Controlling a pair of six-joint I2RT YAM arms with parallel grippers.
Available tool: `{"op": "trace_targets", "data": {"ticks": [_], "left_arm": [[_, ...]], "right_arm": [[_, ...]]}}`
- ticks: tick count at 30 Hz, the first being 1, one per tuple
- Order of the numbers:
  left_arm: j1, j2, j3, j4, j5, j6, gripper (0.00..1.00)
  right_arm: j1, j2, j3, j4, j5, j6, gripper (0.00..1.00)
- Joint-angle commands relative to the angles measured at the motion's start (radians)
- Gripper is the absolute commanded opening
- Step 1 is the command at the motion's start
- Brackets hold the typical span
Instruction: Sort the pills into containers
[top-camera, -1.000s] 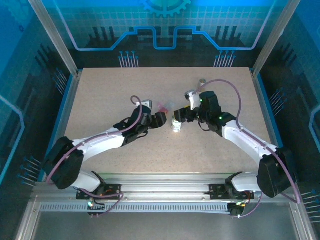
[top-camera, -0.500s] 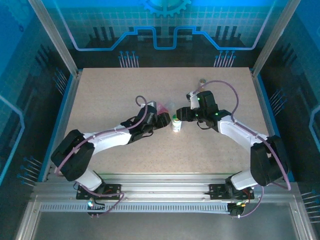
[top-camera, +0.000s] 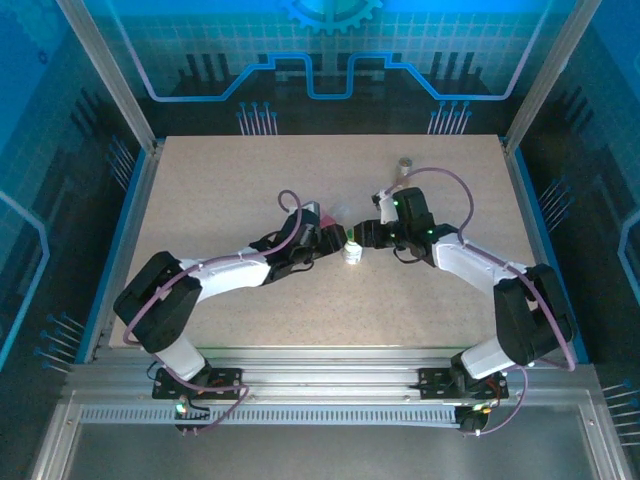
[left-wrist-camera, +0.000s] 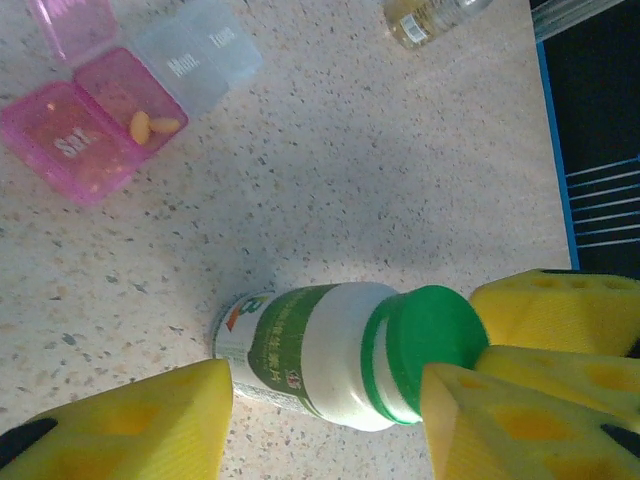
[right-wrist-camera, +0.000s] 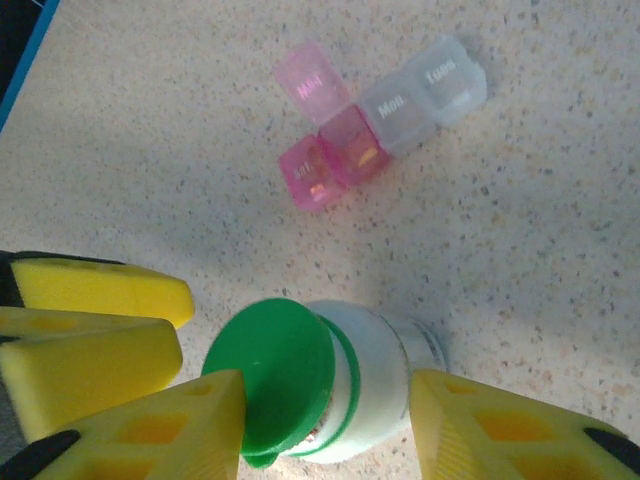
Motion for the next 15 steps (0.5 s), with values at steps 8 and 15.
{"op": "trace_targets", "data": {"ticks": [8, 15], "left_arm": [[-0.031, 0.064, -0.011, 0.041, 0.059, -0.03, 0.47], [-0.03, 0.103, -0.046, 0.053, 0.06, -0.055, 0.43]], "right_arm": [[-0.016, 0.018, -0.098, 0.092, -0.018, -0.012, 0.46], [-0.016, 0.047, -0.151, 0.143, -0.004, -0.012, 0.43]]}}
